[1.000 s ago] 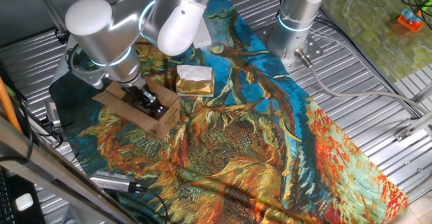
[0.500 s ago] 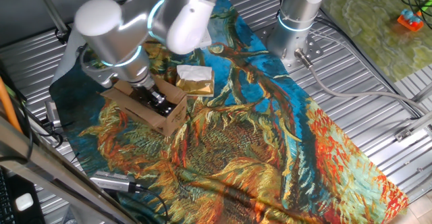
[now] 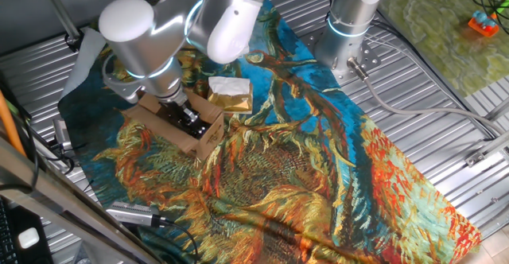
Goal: Cover the box
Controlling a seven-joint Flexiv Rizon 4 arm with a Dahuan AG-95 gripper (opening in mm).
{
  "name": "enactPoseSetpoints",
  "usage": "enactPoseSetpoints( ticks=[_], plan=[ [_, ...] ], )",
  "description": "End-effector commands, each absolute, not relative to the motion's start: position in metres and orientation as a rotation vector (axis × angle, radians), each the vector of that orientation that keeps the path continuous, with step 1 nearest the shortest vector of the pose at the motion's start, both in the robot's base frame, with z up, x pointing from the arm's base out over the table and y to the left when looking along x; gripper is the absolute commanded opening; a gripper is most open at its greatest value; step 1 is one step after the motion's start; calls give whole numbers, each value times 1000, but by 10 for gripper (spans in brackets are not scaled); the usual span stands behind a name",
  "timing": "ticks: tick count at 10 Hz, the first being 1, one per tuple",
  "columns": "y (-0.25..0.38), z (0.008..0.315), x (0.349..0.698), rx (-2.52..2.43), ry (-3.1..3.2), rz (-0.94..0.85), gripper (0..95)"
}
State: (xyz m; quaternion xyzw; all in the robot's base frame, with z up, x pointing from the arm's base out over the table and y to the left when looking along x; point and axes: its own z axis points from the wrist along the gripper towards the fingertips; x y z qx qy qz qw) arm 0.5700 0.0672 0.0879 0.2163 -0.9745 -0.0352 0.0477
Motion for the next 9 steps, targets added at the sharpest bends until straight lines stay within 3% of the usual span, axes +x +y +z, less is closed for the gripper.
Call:
enactPoseSetpoints(
  ticks=[1, 6, 7, 9],
  plan=[
    [65, 98, 581, 720, -2970, -99, 570],
    [67, 127, 608, 756, -2959, -88, 570],
    [67, 131, 610, 759, -2956, -85, 380],
    [66, 141, 609, 775, -2940, -76, 380]
  ],
)
